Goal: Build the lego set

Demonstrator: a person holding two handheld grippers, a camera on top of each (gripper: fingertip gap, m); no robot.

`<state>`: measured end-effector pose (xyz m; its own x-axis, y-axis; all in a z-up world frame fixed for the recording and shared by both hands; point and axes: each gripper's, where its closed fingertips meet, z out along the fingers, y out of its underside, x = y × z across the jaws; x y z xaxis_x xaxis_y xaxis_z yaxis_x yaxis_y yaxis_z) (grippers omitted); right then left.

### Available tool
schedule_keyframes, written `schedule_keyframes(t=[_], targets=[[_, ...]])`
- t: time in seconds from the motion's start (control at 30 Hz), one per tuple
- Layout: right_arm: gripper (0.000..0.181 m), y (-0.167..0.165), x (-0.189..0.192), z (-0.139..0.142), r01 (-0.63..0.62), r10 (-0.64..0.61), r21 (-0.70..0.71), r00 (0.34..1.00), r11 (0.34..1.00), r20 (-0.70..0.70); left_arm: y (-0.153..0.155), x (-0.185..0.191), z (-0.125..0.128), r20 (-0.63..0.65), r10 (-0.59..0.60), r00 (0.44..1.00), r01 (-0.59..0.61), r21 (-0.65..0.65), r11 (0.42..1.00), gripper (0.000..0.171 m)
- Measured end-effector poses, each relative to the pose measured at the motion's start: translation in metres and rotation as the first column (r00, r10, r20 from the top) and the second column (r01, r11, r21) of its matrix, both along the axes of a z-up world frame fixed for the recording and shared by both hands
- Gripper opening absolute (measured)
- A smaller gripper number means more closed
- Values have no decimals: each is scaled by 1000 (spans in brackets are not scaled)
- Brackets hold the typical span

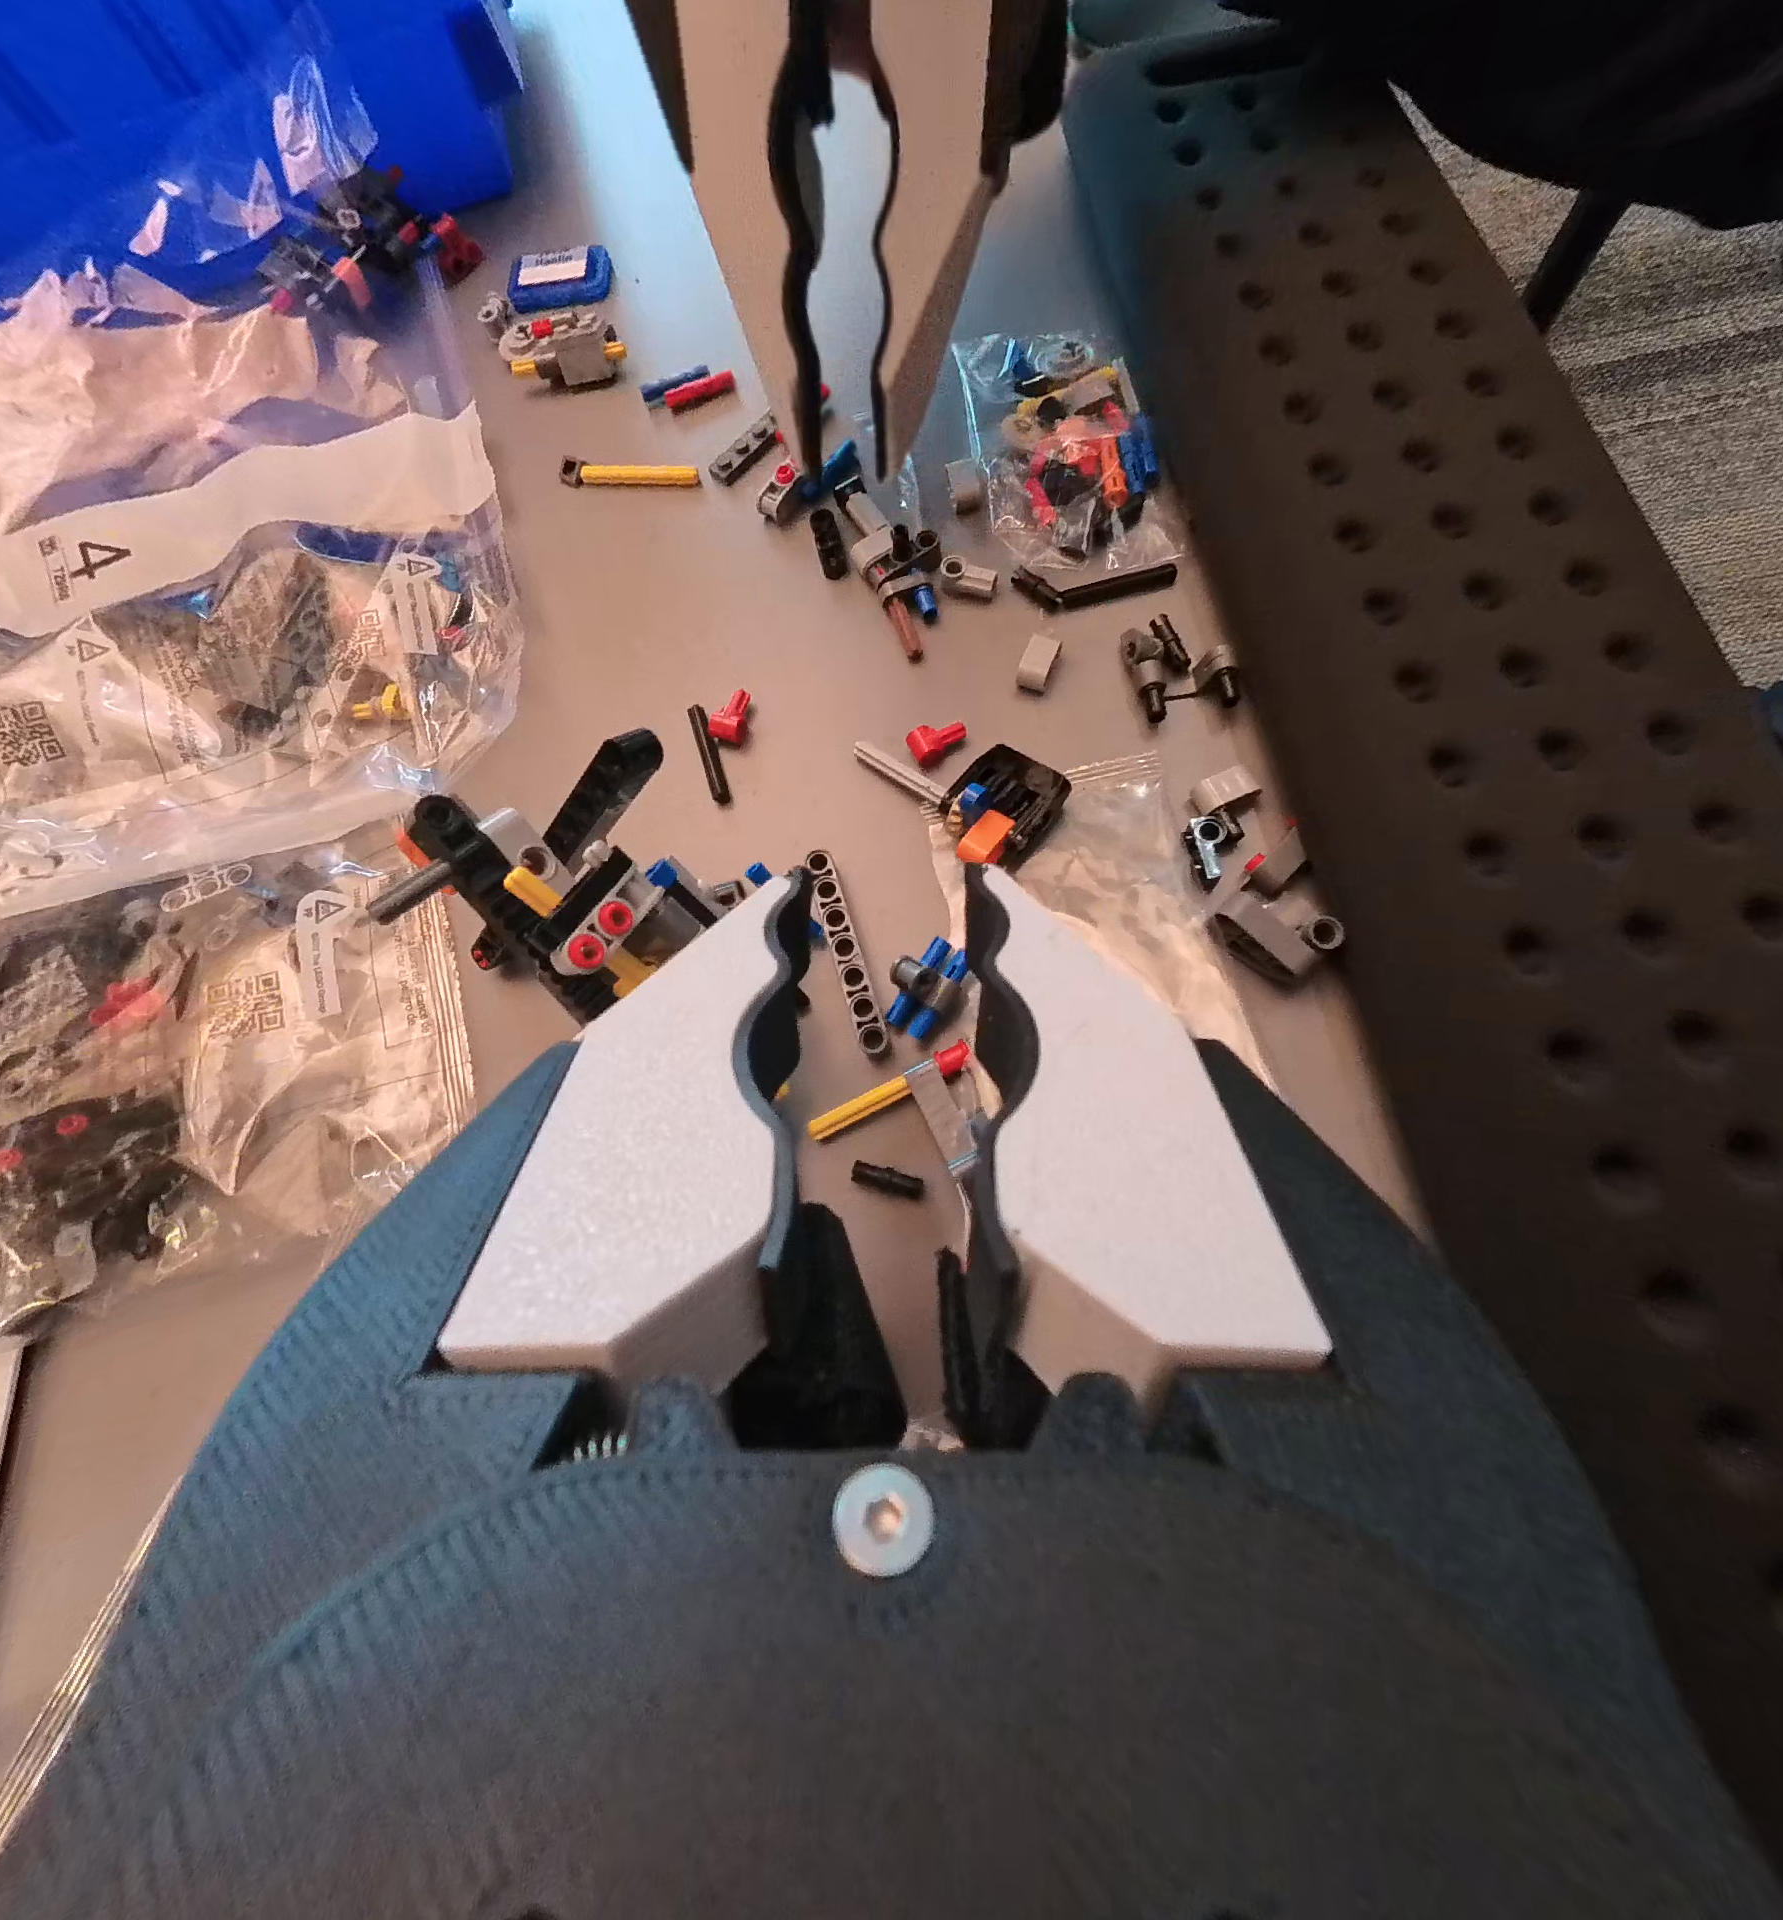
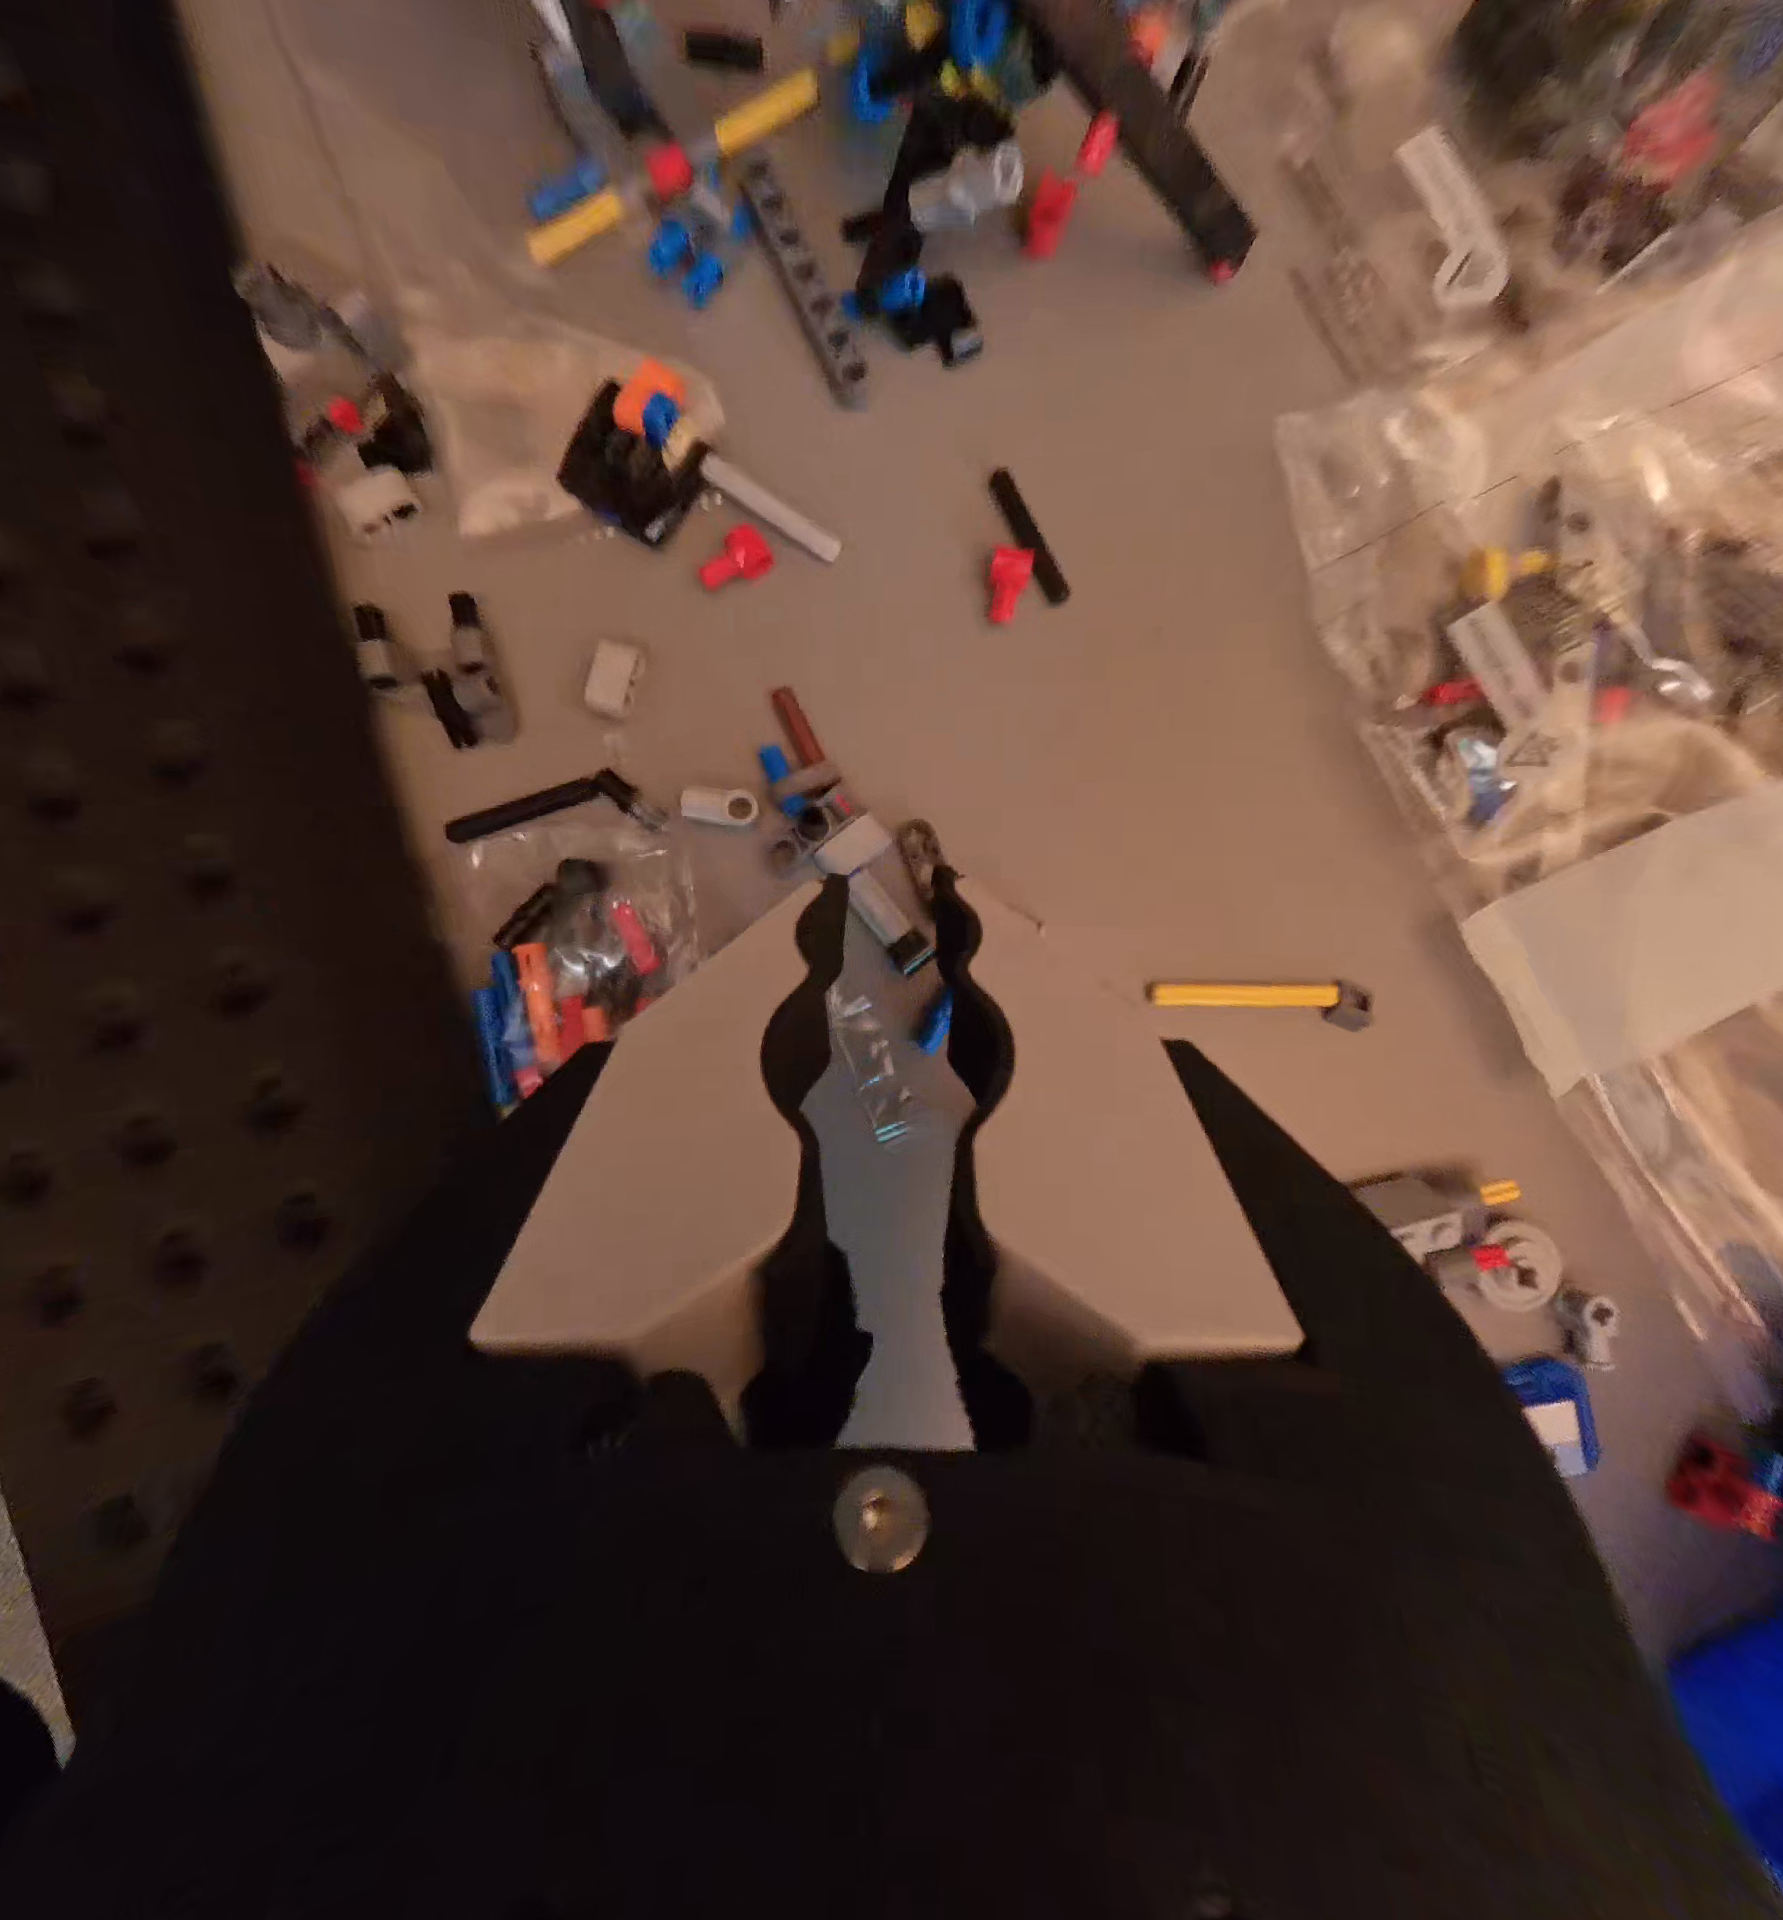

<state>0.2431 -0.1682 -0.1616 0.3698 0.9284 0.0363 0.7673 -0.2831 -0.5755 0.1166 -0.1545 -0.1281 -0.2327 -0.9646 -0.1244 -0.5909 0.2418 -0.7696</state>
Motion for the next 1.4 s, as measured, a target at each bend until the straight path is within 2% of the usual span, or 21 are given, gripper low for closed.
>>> schedule_keyframes(t=[0.07, 0.2, 0.43, 0.53, 0.63, 0.73, 0.77, 0.87, 0.97, 1.03, 1.07, 1.1, 1.13, 1.27, 1.4], targets=[[16, -1, 4, -14, 3, -1, -28, 997, 1000, 73, -1, 0, 0, -2, -3, 1000, 3, 0, 1000, 29], [4, 1, -4, -14, -15, 16, -18, 998, 1000, 52, -4, 3, 3, 19, -11, 1000, 11, 0, 1000, 29], [4, 2, -29, 11, -57, 57, 85, 998, 995, 3, -8, 13, 5, 44, -24, 999, 23, 33, 999, 33], [4, 3, -49, 30, -74, 82, 162, 996, 984, -42, -12, 20, 18, 114, -25, 993, 21, 42, 999, 43], [4, 3, -74, 47, -92, 113, 226, 990, 970, -84, -14, 27, 24, 139, -28, 990, 13, 110, 994, 46], [4, 3, -92, 56, -106, 135, 264, 986, 959, -94, -17, 31, 21, 130, -36, 991, 17, 148, 989, 40], [4, 4, -96, 58, -105, 135, 271, 986, 957, -95, -13, 31, 19, 116, -23, 993, 3, 173, 985, 27], [4, 8, -99, 63, -84, 124, 299, 985, 950, -116, -8, 28, 25, 138, 1, 990, -24, 164, 986, 25], [3, 7, -99, 73, -63, 127, 310, 973, 949, -191, -9, 25, 35, 186, -5, 982, -28, 171, 985, 24], [3, 16, -74, 63, -2, 40, 324, 993, 946, -111, 8, 14, 45, 212, 57, 976, -100, 197, 975, 24], [3, 12, -65, 61, 3, 42, 288, 988, 958, -151, 15, 4, 57, 263, 81, 961, -123, 146, 982, 24], [3, 6, -66, 69, 3, 66, 253, 962, 967, -264, 17, -2, 72, 332, 90, 939, -120, 71, 990, 24], [3, 4, -64, 73, 13, 65, 246, 949, 969, -307, 18, -3, 79, 366, 93, 926, -119, 51, 992, 24], [4, 7, -72, 73, 9, 76, 280, 953, 960, -294, 8, 10, 52, 268, 28, 963, -63, 124, 990, 24], [4, 4, -81, 68, -33, 116, 295, 956, 955, -268, -6, 10, 31, 163, -34, 986, 15, 117, 993, 25]])
